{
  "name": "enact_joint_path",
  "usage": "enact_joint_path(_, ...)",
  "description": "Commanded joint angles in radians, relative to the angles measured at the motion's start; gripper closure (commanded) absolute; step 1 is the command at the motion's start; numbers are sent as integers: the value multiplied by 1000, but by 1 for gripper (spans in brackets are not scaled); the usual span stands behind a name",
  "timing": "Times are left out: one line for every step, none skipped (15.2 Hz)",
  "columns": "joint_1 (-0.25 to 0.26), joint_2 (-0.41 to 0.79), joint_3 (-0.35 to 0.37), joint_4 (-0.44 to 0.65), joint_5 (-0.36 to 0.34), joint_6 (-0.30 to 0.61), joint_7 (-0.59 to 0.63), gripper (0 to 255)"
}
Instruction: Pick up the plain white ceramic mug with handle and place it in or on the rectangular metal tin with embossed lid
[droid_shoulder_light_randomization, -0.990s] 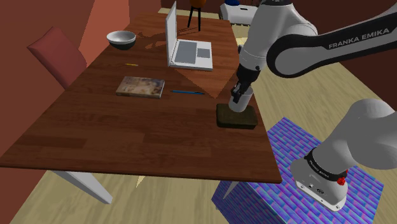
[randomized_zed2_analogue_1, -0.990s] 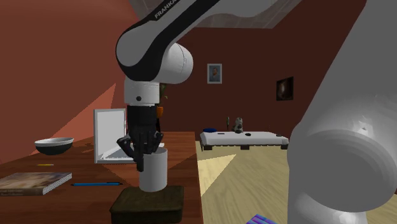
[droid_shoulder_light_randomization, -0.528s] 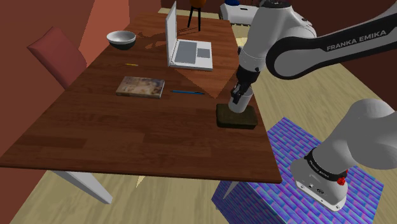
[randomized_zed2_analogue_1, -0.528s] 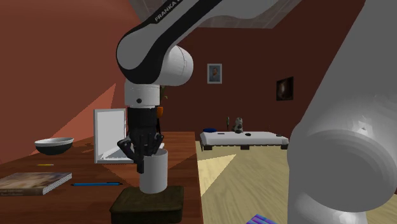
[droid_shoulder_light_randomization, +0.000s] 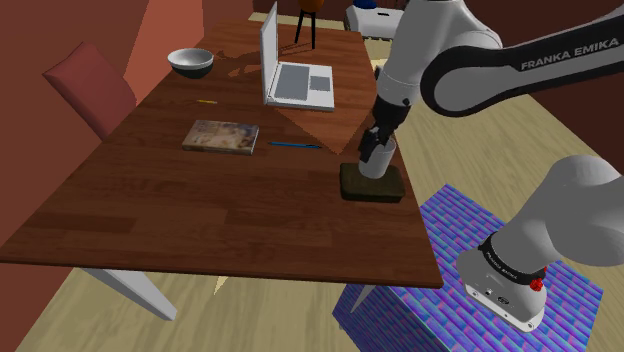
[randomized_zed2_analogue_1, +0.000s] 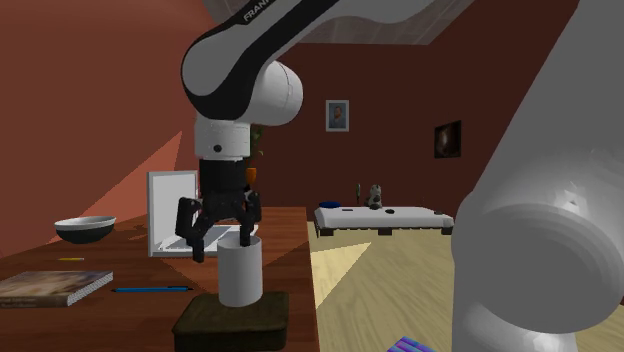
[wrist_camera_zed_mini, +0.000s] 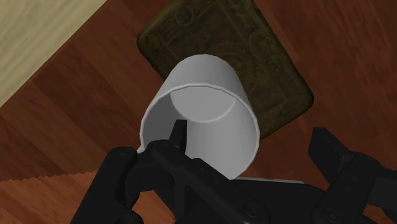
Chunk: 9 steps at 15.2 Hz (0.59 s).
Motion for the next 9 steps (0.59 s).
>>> enact_joint_path(2,-37,-1,34,3,-73,-2,0)
enact_joint_path(3,-48,-2,53,3,-102,-2,0)
enact_joint_path(3,-48,-2,53,3,-102,-2,0)
enact_joint_path(3,-49,-2,53,3,-102,-2,0)
enact_joint_path(3,-49,-2,53,3,-102,-2,0)
enact_joint_path(3,-49,-2,53,3,-102,-2,0)
enact_joint_path(3,-49,-2,53,3,-102,-2,0)
enact_joint_path(3,-49,-2,53,3,-102,-2,0)
enact_joint_path(3,-48,-2,53,3,-102,-2,0)
